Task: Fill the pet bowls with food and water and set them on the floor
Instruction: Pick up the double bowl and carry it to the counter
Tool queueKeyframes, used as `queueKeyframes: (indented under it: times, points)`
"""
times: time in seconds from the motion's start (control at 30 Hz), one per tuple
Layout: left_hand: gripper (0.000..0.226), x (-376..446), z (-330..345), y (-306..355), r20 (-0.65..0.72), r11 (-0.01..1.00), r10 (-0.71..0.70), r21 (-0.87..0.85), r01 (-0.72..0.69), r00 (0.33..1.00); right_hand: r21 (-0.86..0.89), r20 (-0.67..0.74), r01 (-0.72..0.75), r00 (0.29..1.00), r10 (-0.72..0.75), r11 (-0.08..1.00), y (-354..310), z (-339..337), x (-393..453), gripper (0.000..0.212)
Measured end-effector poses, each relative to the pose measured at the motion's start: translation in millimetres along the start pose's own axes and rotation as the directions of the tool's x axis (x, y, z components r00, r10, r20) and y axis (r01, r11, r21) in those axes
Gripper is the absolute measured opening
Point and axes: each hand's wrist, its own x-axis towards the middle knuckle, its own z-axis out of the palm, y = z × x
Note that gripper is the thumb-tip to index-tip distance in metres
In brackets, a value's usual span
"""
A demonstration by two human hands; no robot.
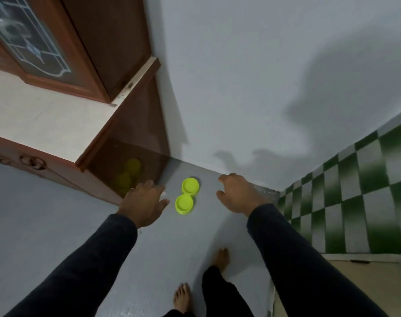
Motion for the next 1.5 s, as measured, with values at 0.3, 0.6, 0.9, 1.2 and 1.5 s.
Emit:
queueKeyframes:
  times: [0.3, 0.6, 0.9, 1.2, 1.5]
  points:
    - [0.046, 104, 36, -10, 0.064, 0.988, -0.108, -0.101, 0.114, 0.992, -0.029, 0.088, 0.118, 0.989, -0.115, 0.993, 34, 10, 120, 0.051]
    - [0.058, 215, 132, -33, 0.147, 0.969, -0.187, -0.138, 0.207, 0.971, -0.053, 0.155, 0.176, 0.974, -0.166, 0.983, 64, 82, 245, 0.049]
    - [0.052, 337, 286, -74, 0.178, 0.977, -0.153, -0.123, 0.177, 0.972, -0.118, 0.226, 0.206, 0.958, -0.176, 0.971, 105, 227, 371, 0.044]
    - [0.052, 435, 441, -105, 0.219, 0.963, -0.182, -0.156, 0.218, 0.959, -0.035, 0.263, 0.163, 0.953, -0.148, 0.986, 148, 382, 484, 0.051]
    - [0.057, 483, 548, -129, 0.237, 0.919, -0.209, -0.283, 0.273, 0.949, 0.105, 0.224, 0.121, 0.964, -0.142, 0.987, 176, 484, 562, 0.062]
